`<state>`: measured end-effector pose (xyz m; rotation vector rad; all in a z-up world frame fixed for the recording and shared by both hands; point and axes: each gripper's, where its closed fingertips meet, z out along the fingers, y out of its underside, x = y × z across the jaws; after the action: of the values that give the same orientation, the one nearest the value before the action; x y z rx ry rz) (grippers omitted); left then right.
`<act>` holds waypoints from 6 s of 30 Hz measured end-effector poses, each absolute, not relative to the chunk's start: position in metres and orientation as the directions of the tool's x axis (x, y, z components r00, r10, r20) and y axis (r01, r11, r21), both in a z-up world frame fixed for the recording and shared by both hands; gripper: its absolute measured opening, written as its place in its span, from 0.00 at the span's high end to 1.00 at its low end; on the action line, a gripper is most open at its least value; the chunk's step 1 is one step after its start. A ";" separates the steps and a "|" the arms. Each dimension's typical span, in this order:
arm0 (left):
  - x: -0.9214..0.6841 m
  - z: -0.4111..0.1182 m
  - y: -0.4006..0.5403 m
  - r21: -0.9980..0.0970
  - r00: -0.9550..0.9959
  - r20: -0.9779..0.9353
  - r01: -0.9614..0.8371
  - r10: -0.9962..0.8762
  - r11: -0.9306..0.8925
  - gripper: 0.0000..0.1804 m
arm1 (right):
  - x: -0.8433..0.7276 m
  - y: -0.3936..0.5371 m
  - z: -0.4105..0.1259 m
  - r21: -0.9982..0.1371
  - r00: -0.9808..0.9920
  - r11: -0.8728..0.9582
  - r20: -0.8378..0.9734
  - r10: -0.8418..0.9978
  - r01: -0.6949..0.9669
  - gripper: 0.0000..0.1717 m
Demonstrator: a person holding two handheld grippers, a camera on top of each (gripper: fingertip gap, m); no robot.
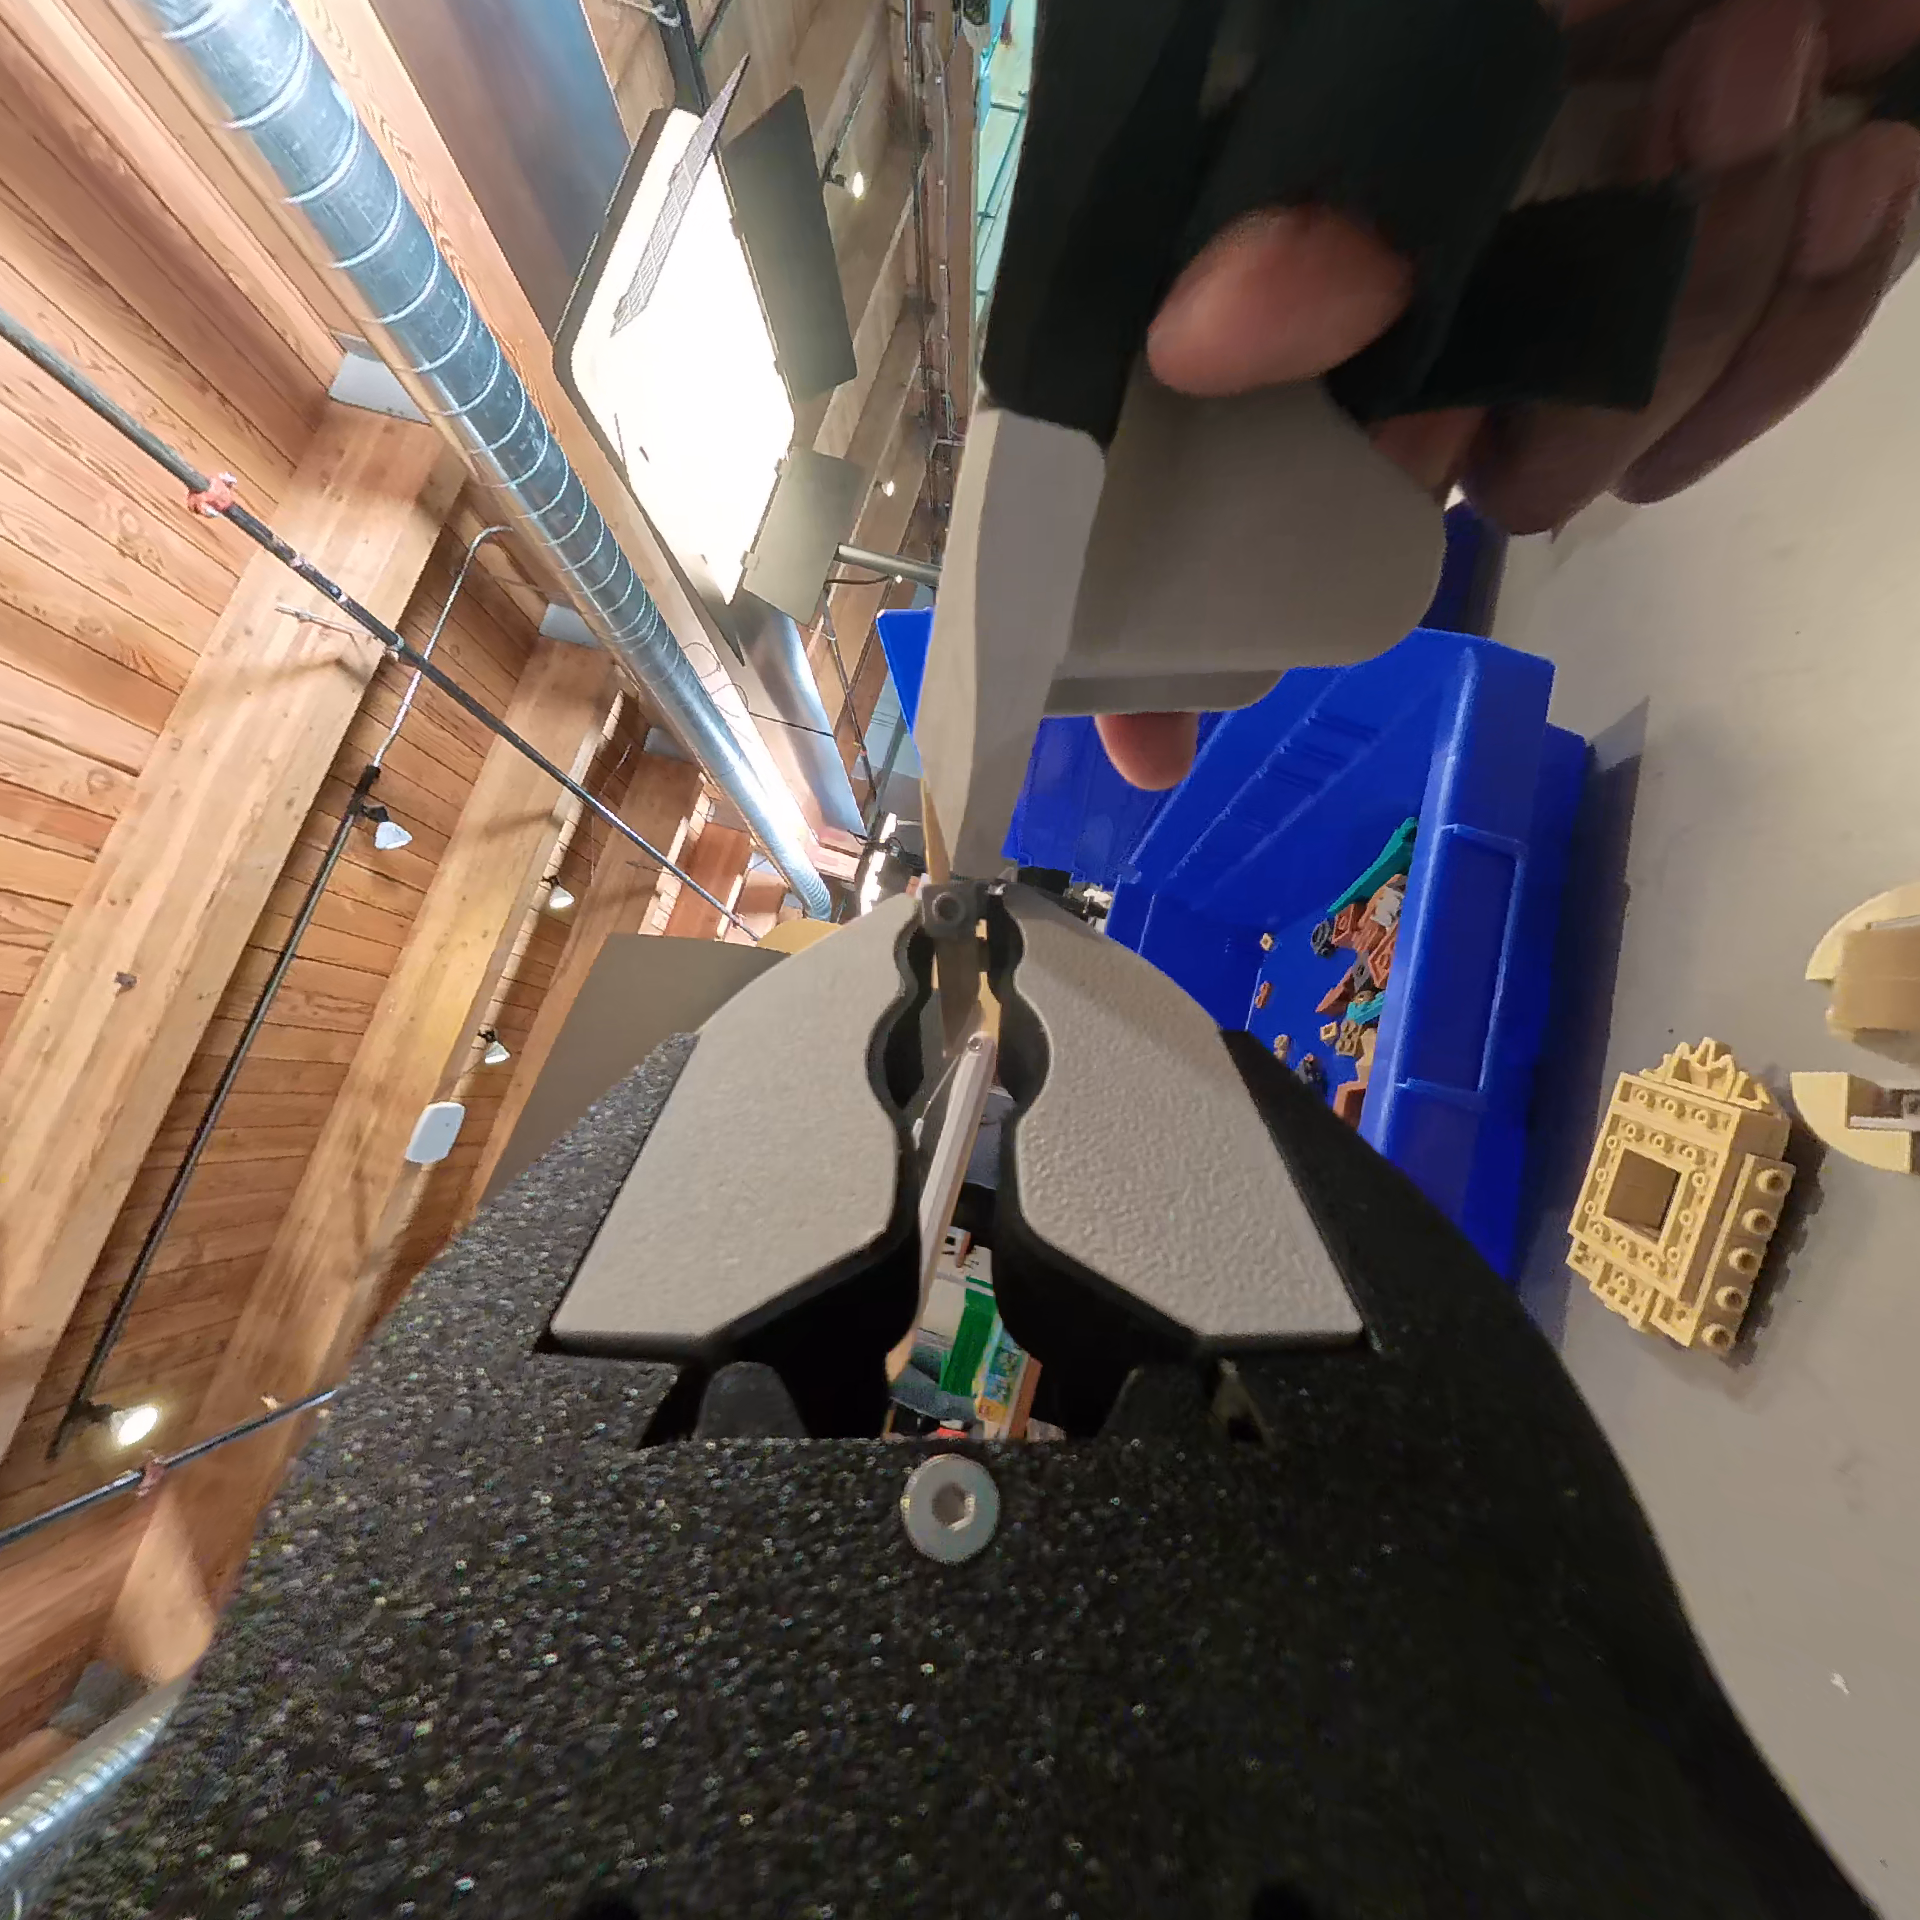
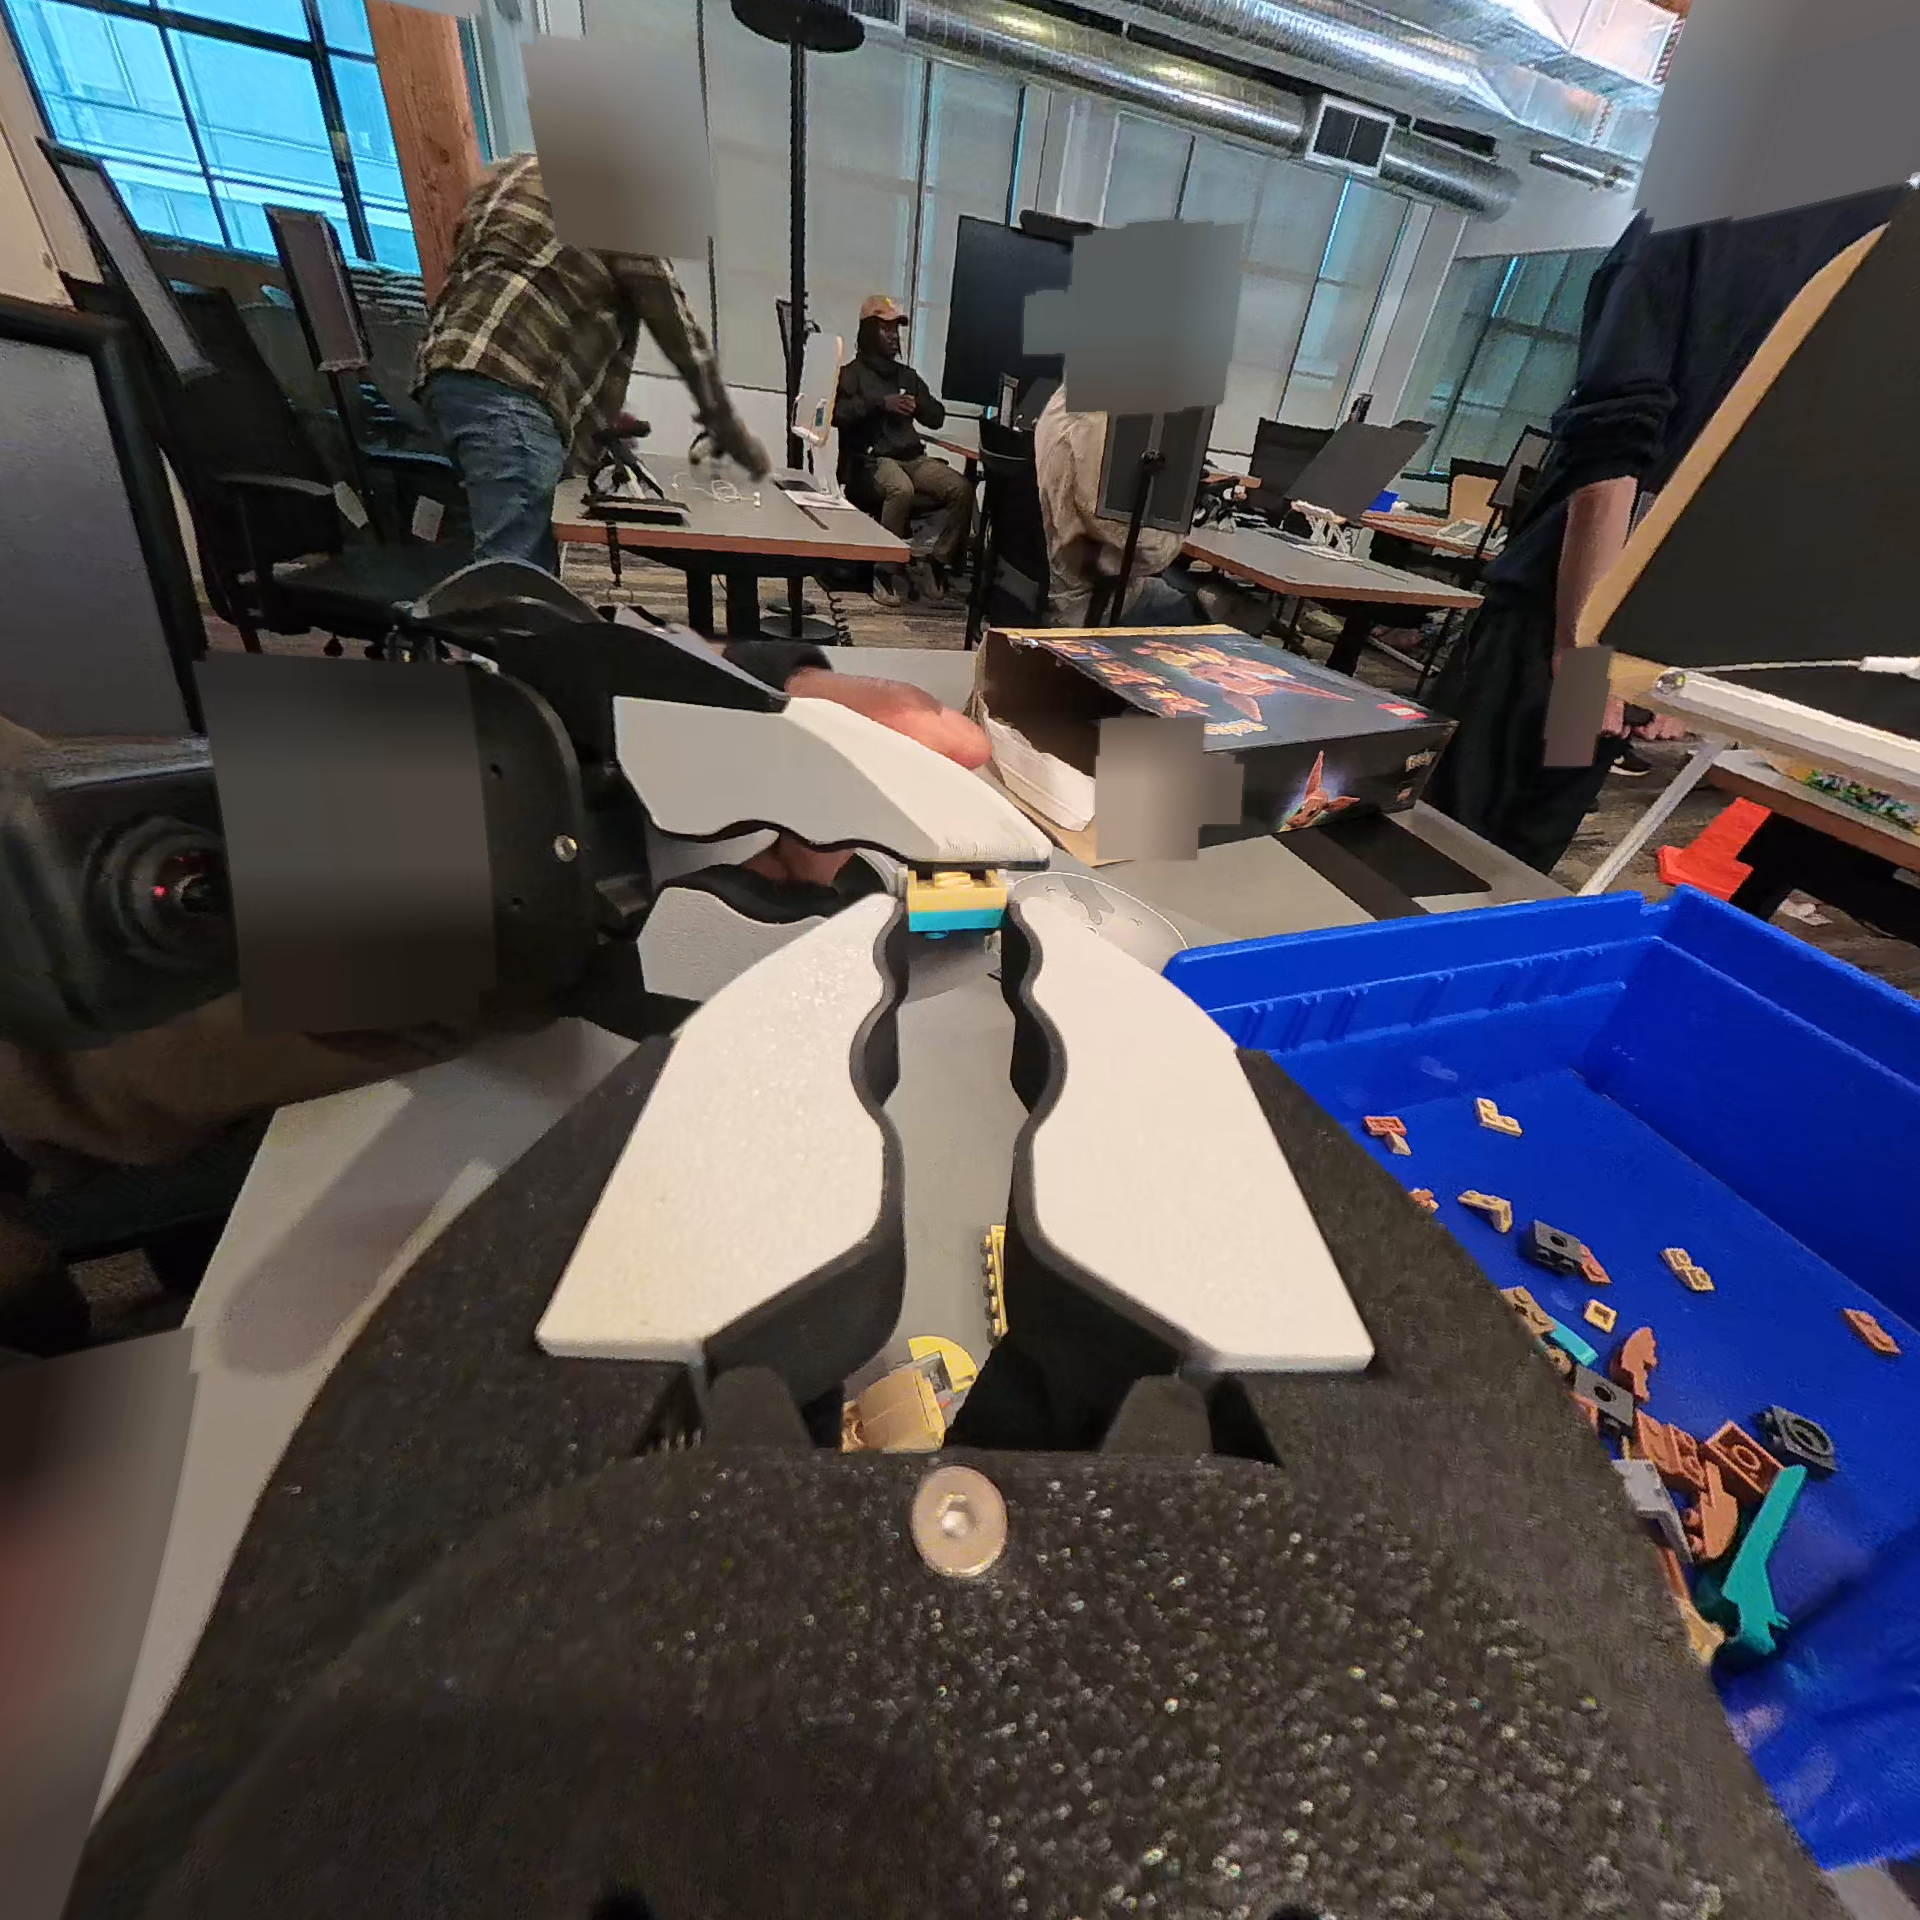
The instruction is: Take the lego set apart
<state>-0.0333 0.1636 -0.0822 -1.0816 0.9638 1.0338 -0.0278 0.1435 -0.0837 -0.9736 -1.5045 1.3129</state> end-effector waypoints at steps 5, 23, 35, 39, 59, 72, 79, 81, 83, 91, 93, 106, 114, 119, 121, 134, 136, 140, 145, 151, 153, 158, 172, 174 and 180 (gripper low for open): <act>-0.029 -0.084 0.158 -0.276 0.299 -0.950 -0.938 0.089 0.210 0.95 | -0.024 0.138 -0.085 -0.973 -0.321 0.230 0.215 0.922 0.007 0.91; -0.028 -0.092 0.161 -0.266 0.281 -0.959 -0.940 0.044 0.211 0.95 | -0.018 0.140 -0.097 -0.942 -0.341 0.336 0.312 0.886 0.011 0.87; -0.025 -0.088 0.162 -0.017 0.040 -0.980 -0.993 0.196 0.117 0.95 | -0.022 0.139 -0.093 -0.966 -0.325 0.258 0.238 0.915 0.019 0.87; -0.025 -0.084 0.163 -0.038 0.060 -0.975 -0.994 0.215 0.105 0.95 | -0.021 0.140 -0.091 -0.965 -0.316 0.262 0.246 0.916 0.010 0.89; -0.003 -0.115 0.161 -0.499 0.431 -0.860 -0.823 -0.275 0.270 0.94 | -0.005 0.140 -0.114 -0.816 -0.419 0.578 0.519 0.745 0.017 0.91; -0.019 -0.099 0.159 -0.955 0.773 -0.273 -0.288 -0.572 0.066 0.95 | -0.017 0.165 -0.094 -0.708 -0.098 0.705 0.705 0.703 -0.036 0.85; -0.014 -0.070 0.139 -0.890 0.452 0.420 0.375 -0.787 -0.260 0.95 | -0.005 0.145 -0.078 -0.455 0.042 0.886 0.887 0.460 -0.087 0.81; -0.013 -0.069 0.139 -0.864 0.420 0.463 0.409 -0.781 -0.292 0.95 | -0.008 0.142 -0.079 -0.436 0.060 0.897 0.896 0.440 -0.076 0.79; -0.008 -0.067 0.137 -0.847 0.397 0.486 0.434 -0.778 -0.308 0.95 | -0.012 0.139 -0.081 -0.431 0.073 0.900 0.898 0.435 -0.055 0.76; 0.004 -0.064 0.121 -0.651 0.305 0.619 0.715 -0.723 -0.255 0.95 | -0.009 0.124 -0.073 -0.534 0.190 0.845 0.827 0.530 -0.031 0.79; 0.000 -0.068 0.117 -0.578 0.274 0.647 0.784 -0.711 -0.224 0.95 | -0.008 0.116 -0.080 -0.564 0.160 0.825 0.812 0.562 -0.034 0.79; 0.011 -0.082 0.121 -0.444 0.146 0.682 0.861 -0.716 -0.248 0.95 | -0.004 0.107 -0.092 -0.618 0.195 0.786 0.774 0.602 0.027 0.77; 0.015 -0.084 0.118 -0.449 0.150 0.670 0.862 -0.727 -0.236 0.95 | -0.006 0.107 -0.095 -0.598 0.207 0.801 0.789 0.578 0.041 0.80; 0.015 -0.084 0.118 -0.473 0.184 0.659 0.855 -0.730 -0.212 0.95 | -0.003 0.107 -0.095 -0.599 0.216 0.800 0.787 0.578 0.042 0.85; 0.015 -0.085 0.118 -0.485 0.201 0.658 0.850 -0.725 -0.206 0.95 | -0.002 0.108 -0.096 -0.600 0.226 0.799 0.786 0.576 0.048 0.87; 0.024 -0.093 0.121 -0.612 0.350 0.633 0.773 -0.691 -0.169 0.94 | 0.008 0.110 -0.103 -0.627 0.301 0.778 0.752 0.587 0.049 0.94; 0.024 -0.094 0.121 -0.625 0.368 0.626 0.764 -0.687 -0.160 0.94 | 0.008 0.110 -0.103 -0.619 0.303 0.784 0.758 0.578 0.053 0.94; 0.026 -0.093 0.119 -0.676 0.423 0.585 0.726 -0.692 -0.128 0.95 | 0.010 0.107 -0.102 -0.597 0.304 0.801 0.772 0.558 0.042 0.93; 0.030 -0.093 0.118 -0.711 0.450 0.560 0.692 -0.696 -0.123 0.95 | 0.014 0.103 -0.104 -0.647 0.224 0.763 0.742 0.632 -0.012 0.91; -0.003 -0.079 0.124 -0.639 0.431 0.611 0.764 -0.664 -0.091 0.95 | 0.018 0.116 -0.102 -0.685 0.208 0.728 0.713 0.670 0.003 0.92; -0.026 -0.073 0.136 -0.621 0.450 0.654 0.779 -0.608 -0.091 0.95 | 0.020 0.123 -0.100 -0.691 0.212 0.723 0.710 0.672 0.020 0.92; -0.067 -0.054 0.195 -0.841 0.718 0.531 0.510 -0.450 -0.180 0.95 | 0.028 0.145 -0.094 -0.699 0.236 0.713 0.703 0.671 0.056 0.92; -0.100 -0.126 0.262 -0.742 0.863 -0.049 -0.369 -0.503 -0.560 0.95 | 0.031 0.180 -0.109 -0.776 0.235 0.612 0.630 0.740 0.152 0.92; -0.094 -0.120 0.259 -0.760 0.827 -0.166 -0.454 -0.537 -0.465 0.95 | 0.030 0.187 -0.104 -0.780 0.226 0.606 0.625 0.747 0.153 0.92; -0.090 -0.083 0.253 -0.663 0.666 -0.675 -0.736 -0.318 -0.135 0.95 | 0.004 0.210 -0.067 -0.671 0.218 0.724 0.740 0.637 0.160 0.88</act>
<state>-0.0903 0.2532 -0.0825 -1.7259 0.8567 0.4504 0.0043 0.2102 -0.0666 -0.7351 -1.3382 0.3746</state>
